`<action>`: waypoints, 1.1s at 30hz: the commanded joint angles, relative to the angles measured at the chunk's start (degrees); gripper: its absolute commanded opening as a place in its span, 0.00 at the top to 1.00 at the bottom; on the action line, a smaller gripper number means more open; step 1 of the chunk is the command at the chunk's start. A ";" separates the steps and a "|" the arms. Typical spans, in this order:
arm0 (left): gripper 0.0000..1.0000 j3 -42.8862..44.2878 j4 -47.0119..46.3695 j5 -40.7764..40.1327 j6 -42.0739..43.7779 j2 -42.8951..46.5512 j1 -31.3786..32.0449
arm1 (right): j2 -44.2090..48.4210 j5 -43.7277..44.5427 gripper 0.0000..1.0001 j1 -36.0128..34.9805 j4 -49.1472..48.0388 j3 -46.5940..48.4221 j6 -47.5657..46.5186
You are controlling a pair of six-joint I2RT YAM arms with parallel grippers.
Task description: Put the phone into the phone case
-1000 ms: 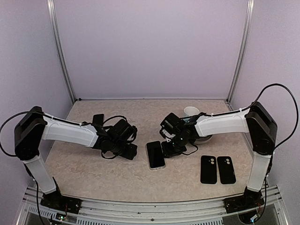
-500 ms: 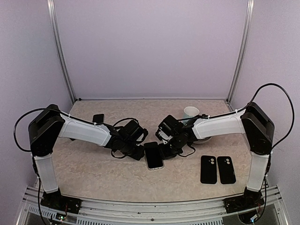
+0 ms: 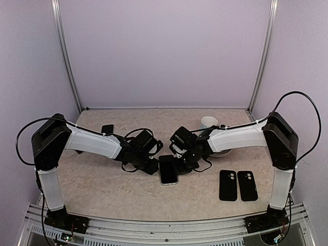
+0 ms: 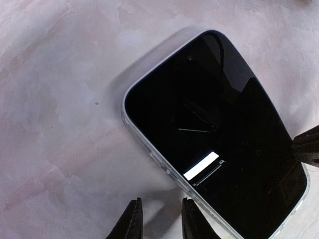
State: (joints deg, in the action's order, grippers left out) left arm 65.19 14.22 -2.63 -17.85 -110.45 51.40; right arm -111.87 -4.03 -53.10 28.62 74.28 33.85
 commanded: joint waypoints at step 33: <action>0.48 5.04 -4.27 14.49 -4.66 -2.55 -8.68 | -7.21 -6.63 0.66 8.58 -5.16 8.34 -6.07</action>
State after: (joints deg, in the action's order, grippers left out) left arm 68.95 11.53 10.96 -22.02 -111.77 42.98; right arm -117.62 -9.19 -44.45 25.78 82.76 28.05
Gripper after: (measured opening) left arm 0.573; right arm 0.362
